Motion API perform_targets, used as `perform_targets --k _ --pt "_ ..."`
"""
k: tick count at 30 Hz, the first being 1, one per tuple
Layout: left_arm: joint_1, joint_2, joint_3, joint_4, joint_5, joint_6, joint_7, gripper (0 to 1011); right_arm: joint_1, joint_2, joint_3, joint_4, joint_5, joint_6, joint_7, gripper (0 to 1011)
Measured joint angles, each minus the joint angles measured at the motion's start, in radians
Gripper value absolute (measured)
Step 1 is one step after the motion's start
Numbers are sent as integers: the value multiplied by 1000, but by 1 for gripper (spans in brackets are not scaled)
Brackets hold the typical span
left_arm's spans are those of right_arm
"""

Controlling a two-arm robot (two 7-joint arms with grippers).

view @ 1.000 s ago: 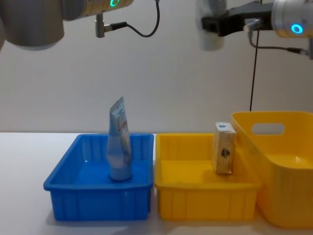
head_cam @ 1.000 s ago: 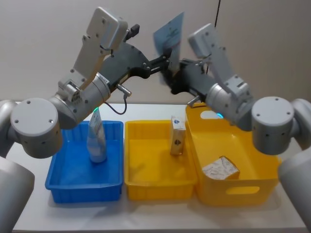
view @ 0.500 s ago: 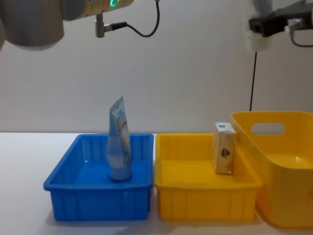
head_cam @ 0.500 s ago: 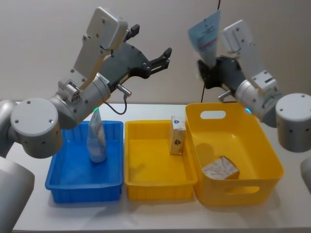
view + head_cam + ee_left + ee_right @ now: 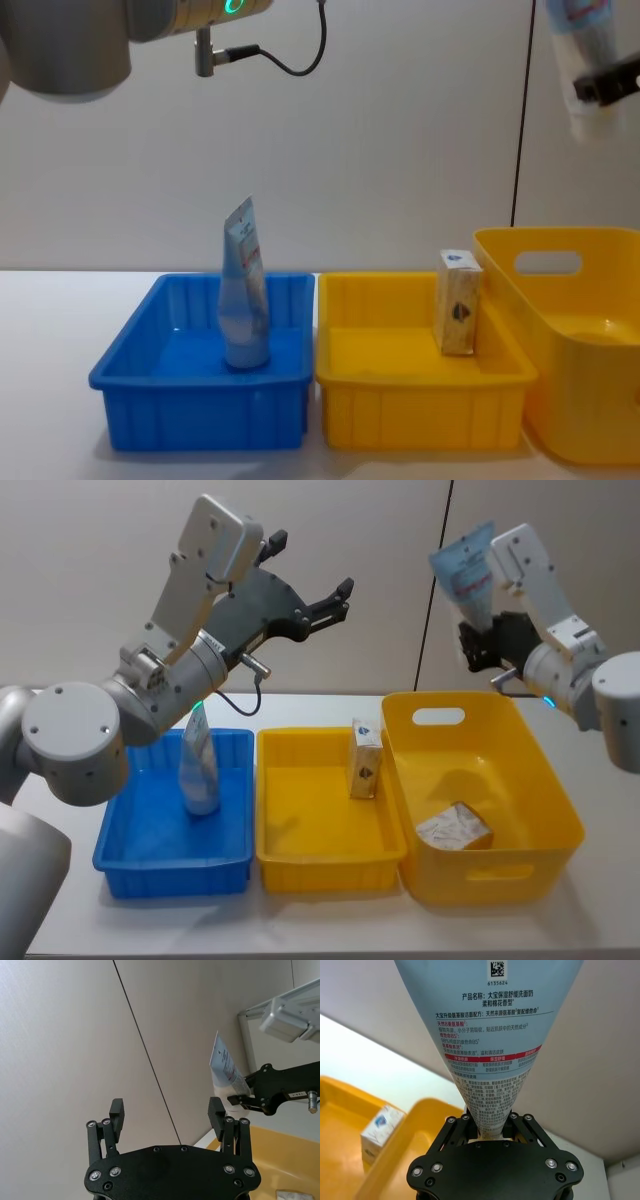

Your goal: Bimanual collaborative sorting of washing and personal care products

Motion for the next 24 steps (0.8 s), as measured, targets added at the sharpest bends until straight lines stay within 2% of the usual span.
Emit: perform_targets --k 8,15,24 --pt "0 0 0 0 0 0 0 1001 50 5 -5 76 -12 103 38 226" --pt "0 0 0 0 0 0 0 1001 88 3 -15 139 -16 168 72 226" --pt "0 0 0 0 0 0 0 1001 147 -8 -35 254 -18 248 131 213"
